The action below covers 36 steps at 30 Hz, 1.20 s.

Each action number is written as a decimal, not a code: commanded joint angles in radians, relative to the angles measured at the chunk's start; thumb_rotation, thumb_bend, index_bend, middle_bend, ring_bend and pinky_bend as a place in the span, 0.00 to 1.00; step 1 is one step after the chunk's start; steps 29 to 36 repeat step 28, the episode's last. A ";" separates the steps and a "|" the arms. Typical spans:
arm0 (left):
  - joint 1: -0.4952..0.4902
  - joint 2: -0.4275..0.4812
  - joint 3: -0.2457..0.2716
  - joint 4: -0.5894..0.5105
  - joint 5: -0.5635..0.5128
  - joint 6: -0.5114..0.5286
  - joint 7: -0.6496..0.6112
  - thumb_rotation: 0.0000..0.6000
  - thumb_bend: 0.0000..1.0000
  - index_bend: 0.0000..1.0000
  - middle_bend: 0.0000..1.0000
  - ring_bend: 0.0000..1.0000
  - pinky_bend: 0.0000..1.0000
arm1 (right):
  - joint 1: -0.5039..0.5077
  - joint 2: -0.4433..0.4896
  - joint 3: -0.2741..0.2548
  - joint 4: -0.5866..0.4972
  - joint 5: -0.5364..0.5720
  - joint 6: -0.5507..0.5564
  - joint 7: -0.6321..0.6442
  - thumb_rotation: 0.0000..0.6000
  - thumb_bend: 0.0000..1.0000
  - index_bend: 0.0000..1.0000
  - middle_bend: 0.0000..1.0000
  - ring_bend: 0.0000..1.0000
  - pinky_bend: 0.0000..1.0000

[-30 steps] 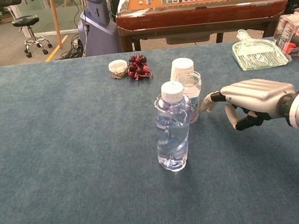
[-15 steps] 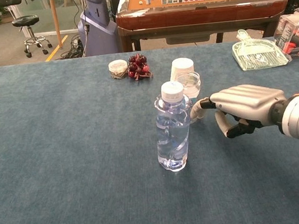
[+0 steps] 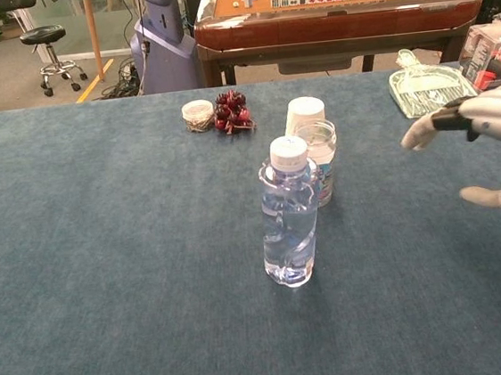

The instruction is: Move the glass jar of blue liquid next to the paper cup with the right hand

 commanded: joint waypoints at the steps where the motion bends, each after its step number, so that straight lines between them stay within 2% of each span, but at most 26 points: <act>1: 0.001 -0.007 -0.001 0.011 0.019 0.015 -0.004 1.00 0.31 0.41 0.77 0.57 0.78 | -0.085 0.085 -0.046 -0.055 -0.071 0.098 0.041 1.00 0.12 0.22 0.23 0.13 0.30; 9: -0.006 -0.006 0.014 0.035 0.061 0.014 -0.022 1.00 0.30 0.38 0.62 0.49 0.74 | -0.240 0.202 -0.090 -0.056 -0.193 0.280 0.184 1.00 0.07 0.22 0.23 0.13 0.30; 16: -0.014 -0.012 0.021 0.039 0.069 -0.002 -0.019 1.00 0.26 0.38 0.60 0.48 0.72 | -0.361 0.237 -0.088 0.013 -0.233 0.399 0.345 1.00 0.07 0.22 0.23 0.13 0.30; 19: -0.019 -0.024 0.015 0.039 0.064 -0.003 -0.019 1.00 0.25 0.39 0.60 0.48 0.72 | -0.391 0.242 -0.074 0.046 -0.233 0.415 0.409 1.00 0.07 0.22 0.24 0.13 0.30; 26: -0.029 -0.041 0.015 0.043 0.068 -0.010 -0.006 1.00 0.23 0.40 0.60 0.48 0.73 | -0.424 0.266 -0.043 0.067 -0.255 0.428 0.469 1.00 0.08 0.22 0.24 0.13 0.30; 36: -0.032 -0.043 0.013 0.042 0.062 -0.014 -0.006 1.00 0.23 0.40 0.60 0.48 0.72 | -0.427 0.270 -0.032 0.073 -0.241 0.413 0.478 1.00 0.08 0.22 0.24 0.13 0.30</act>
